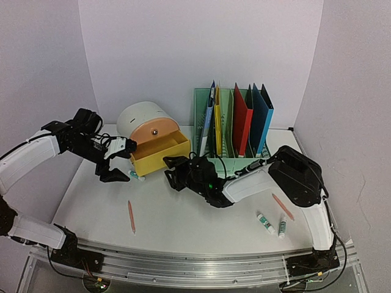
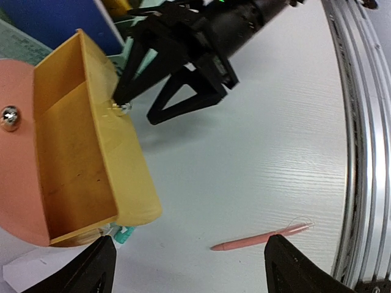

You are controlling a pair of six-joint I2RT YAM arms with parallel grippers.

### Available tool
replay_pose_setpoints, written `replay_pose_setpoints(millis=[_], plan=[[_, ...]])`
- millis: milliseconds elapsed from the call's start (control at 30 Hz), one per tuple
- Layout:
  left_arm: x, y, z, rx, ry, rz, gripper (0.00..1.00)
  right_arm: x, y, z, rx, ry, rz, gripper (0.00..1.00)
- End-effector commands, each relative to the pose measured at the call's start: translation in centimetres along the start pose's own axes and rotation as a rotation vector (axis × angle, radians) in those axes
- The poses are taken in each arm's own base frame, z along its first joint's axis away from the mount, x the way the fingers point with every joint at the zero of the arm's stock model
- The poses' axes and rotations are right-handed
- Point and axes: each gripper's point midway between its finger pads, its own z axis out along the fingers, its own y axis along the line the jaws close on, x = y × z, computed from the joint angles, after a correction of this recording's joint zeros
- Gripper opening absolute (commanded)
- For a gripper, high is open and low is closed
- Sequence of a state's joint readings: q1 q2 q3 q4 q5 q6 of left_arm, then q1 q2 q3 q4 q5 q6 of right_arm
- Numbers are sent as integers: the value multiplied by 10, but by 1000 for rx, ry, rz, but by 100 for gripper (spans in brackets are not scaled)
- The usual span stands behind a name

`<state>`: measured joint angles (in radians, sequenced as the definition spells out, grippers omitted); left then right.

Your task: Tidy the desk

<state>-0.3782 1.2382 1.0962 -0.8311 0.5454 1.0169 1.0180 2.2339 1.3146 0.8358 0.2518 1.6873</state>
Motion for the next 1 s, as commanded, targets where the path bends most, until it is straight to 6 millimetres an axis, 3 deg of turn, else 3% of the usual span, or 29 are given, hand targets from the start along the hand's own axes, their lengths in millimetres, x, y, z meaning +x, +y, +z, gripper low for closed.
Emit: replay_pose_setpoints(millis=[0, 167, 333, 433, 600, 800, 967], plan=[[15, -65, -5, 250, -29, 203, 89, 12, 31, -19, -26, 38, -24, 61], [34, -81, 10, 312, 8, 336, 89, 18, 48, -39, -36, 61, -106, 65], [59, -86, 46, 331, 109, 516, 77, 22, 74, -62, -3, 53, -323, 66], [77, -88, 68, 355, 161, 638, 67, 4, 75, -81, 72, -28, -440, 66], [100, -97, 81, 482, 175, 774, 66, -17, 98, -114, 90, -132, -568, 66], [123, -98, 98, 581, 221, 817, 66, -28, 111, -131, 91, -191, -623, 66], [134, -101, 111, 613, 238, 810, 56, -32, 113, -136, 106, -210, -652, 66]])
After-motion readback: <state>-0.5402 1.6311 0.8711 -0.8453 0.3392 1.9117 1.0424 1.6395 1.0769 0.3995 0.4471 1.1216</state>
